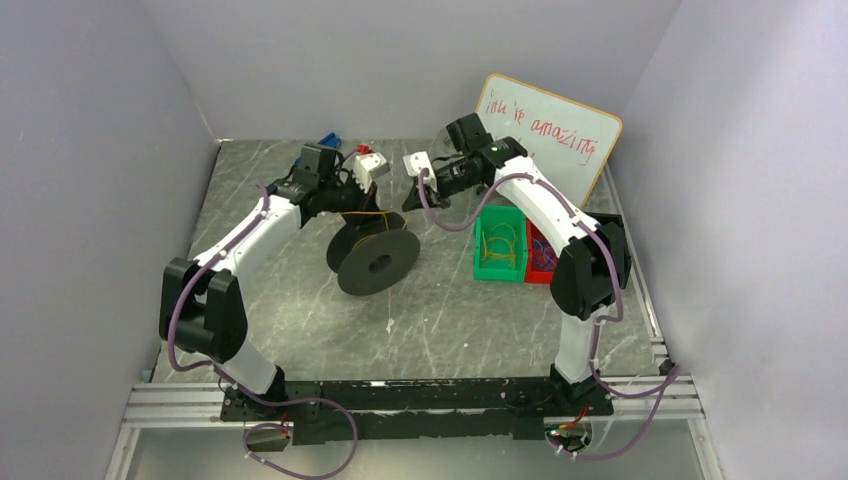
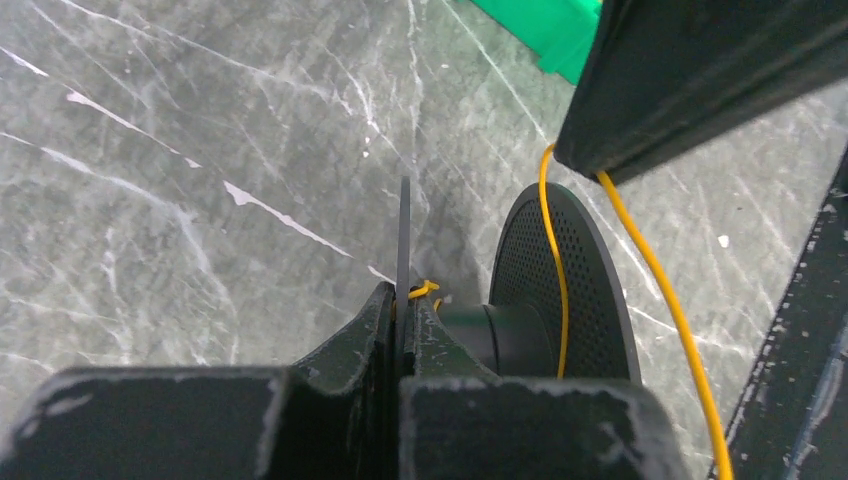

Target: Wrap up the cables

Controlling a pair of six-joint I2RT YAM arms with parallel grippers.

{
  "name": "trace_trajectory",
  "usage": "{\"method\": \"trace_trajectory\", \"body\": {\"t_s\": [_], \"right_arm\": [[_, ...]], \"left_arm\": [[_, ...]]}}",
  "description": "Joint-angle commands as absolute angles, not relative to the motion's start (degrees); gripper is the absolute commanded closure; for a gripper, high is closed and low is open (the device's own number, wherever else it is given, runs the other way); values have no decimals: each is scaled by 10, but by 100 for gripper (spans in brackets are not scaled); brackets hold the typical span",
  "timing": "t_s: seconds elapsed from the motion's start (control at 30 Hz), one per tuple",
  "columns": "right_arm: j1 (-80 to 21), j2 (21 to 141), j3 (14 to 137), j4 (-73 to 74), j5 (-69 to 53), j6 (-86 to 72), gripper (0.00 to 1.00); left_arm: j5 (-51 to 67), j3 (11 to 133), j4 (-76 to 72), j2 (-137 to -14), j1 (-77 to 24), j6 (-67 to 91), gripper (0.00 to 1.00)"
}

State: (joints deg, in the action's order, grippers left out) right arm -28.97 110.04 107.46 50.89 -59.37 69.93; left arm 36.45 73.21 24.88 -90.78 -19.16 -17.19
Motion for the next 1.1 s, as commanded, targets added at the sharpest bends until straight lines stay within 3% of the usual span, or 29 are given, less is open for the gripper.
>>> {"method": "trace_trajectory", "body": {"t_s": [0.0, 0.5, 0.77, 1.07], "right_arm": [[-271, 1062, 1012, 459, -599, 700, 100], [-214, 1029, 807, 81, -563, 287, 100], [-188, 1057, 787, 2, -524, 91, 100], [-187, 1082, 796, -3, -516, -10, 100]], "left_arm": [[444, 766, 253, -877, -172, -144, 97], [473, 800, 273, -870, -163, -120, 97], [446, 829, 295, -870, -163, -112, 97], [347, 889, 332, -892, -165, -93, 97]]}}
